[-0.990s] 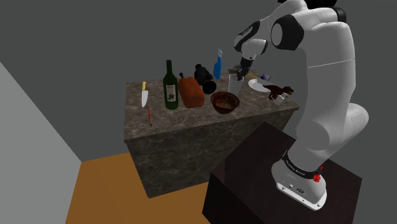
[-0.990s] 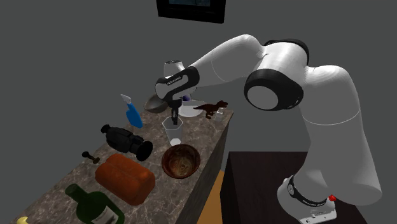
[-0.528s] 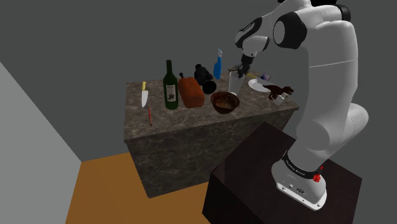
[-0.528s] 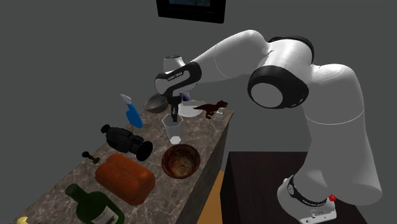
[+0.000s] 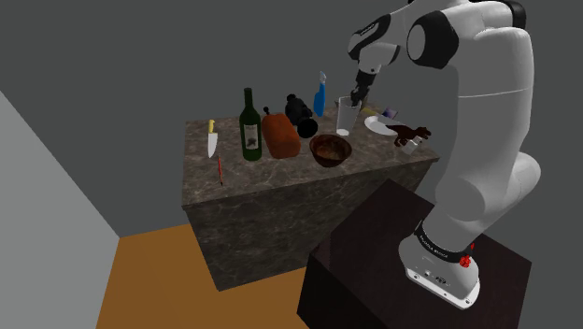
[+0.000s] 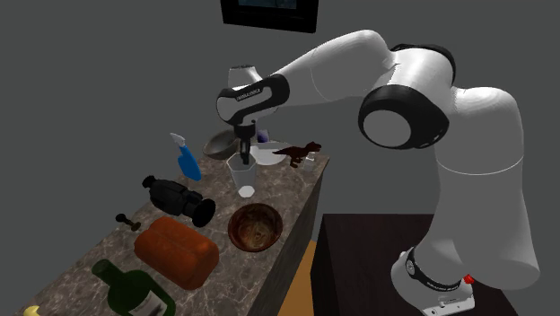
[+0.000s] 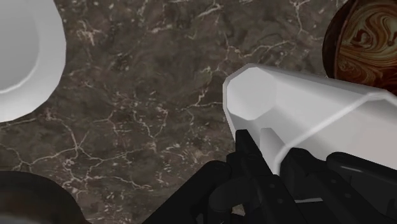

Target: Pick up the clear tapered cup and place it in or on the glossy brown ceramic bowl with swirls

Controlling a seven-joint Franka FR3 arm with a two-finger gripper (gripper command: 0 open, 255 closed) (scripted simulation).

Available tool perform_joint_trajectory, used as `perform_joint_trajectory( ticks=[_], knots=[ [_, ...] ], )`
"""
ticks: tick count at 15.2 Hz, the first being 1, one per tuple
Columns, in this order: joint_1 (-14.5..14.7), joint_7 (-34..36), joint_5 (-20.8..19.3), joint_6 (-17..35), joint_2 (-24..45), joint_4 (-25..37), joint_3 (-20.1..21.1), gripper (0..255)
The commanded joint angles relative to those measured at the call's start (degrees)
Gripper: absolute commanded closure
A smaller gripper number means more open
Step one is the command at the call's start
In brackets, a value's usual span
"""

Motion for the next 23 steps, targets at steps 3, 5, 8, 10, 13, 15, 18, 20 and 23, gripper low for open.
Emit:
perform_joint_trajectory(
  ticks=[3, 5, 8, 10, 13, 15, 18, 20, 23],
  knots=[
    [0.13, 0.72, -0.80, -2.50, -1.25, 1.41, -0.41, 255],
    [0.20, 1.06, -1.17, -3.71, -1.87, 2.07, -0.60, 255],
    [0.27, 1.55, -1.69, -5.55, -2.71, 3.19, -0.85, 255],
    [0.29, 1.87, -2.02, -6.81, -3.21, 4.00, -1.00, 255],
    [0.30, 2.34, -2.46, -8.73, -3.90, 5.34, -1.20, 255],
    [0.29, 2.64, -2.73, -10.05, -4.29, 6.32, -1.32, 255],
    [0.23, 3.06, -3.09, -12.06, -4.80, 7.91, -1.48, 255],
    [0.20, 3.26, -3.25, -13.03, -5.02, 8.70, -1.55, 255],
    [3.78, 6.18, -5.74, -11.20, -11.64, 1.17, -1.71, 255]
  ],
)
